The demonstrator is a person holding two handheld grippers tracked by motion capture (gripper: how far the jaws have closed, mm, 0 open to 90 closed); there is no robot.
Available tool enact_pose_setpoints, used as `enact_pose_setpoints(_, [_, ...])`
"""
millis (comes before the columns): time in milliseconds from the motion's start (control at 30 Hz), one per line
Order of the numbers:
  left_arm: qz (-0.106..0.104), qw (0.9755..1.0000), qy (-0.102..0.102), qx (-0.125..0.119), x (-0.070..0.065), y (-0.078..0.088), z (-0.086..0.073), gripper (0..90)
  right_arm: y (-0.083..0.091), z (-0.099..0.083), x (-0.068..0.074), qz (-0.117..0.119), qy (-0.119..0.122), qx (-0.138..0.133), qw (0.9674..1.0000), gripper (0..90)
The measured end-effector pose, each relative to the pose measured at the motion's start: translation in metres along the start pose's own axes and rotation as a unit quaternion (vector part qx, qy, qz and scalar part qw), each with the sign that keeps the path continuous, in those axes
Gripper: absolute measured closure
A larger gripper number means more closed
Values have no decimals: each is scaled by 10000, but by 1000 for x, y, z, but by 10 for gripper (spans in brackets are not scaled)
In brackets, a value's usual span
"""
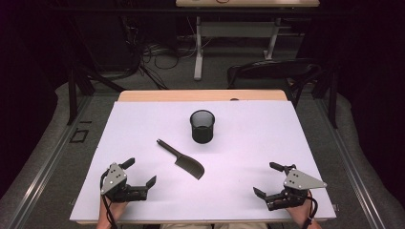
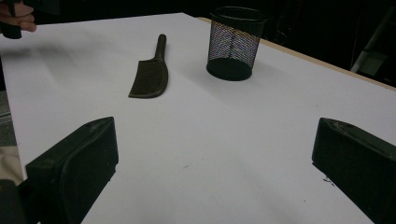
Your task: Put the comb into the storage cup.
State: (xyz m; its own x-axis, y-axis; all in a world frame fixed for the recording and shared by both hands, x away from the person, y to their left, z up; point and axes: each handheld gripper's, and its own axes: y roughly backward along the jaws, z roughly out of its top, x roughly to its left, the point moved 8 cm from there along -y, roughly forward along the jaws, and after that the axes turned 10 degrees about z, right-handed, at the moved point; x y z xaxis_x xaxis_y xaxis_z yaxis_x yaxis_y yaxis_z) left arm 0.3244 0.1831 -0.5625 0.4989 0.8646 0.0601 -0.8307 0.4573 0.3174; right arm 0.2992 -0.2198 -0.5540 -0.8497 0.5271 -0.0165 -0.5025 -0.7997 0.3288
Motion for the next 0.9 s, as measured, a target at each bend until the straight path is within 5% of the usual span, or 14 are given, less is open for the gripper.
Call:
enact_pose_setpoints(400, [217,9998,22,6,10,-9,7,0,-5,-1,-1,70,-29,35,10000,1])
enact_pose_setpoints(900, [51,9998,5,212,13,-26,14,0,-6,-2,-1,77,-41,64,9999,2])
